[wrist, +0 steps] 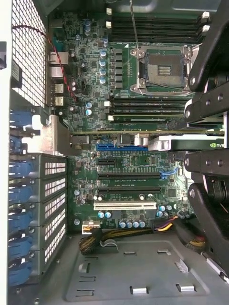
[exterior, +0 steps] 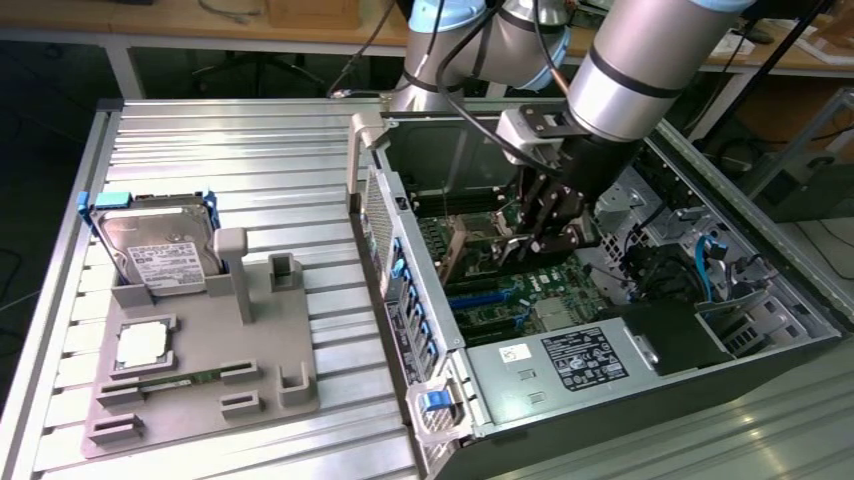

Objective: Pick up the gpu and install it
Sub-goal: 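Insert the gpu into the slot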

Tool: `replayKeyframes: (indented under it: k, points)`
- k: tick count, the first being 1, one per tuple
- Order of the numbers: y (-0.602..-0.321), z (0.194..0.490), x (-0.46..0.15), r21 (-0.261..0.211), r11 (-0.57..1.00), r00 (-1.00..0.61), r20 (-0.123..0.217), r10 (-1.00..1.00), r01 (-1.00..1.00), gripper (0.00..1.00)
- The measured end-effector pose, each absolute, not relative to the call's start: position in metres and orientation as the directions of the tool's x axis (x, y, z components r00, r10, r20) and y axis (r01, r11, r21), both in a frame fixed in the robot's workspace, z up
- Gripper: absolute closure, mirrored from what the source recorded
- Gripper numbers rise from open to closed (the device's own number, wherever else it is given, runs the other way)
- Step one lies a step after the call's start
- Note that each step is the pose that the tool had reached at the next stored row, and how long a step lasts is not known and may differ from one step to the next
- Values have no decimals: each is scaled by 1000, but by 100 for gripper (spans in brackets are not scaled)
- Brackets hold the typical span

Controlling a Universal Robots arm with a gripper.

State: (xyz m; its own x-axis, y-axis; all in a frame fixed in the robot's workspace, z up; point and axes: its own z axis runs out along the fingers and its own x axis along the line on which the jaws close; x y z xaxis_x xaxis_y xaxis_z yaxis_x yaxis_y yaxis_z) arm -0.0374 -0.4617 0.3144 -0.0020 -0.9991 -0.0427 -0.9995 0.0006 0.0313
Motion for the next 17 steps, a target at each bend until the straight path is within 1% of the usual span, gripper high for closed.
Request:
replayKeyframes:
  k: [7, 17]
  points:
    - [-462, 310, -37, 24, 1, -2, -43, -999, -1000, 73]
    - [-462, 291, -37, 15, 1, -1, -43, -999, -1000, 73]
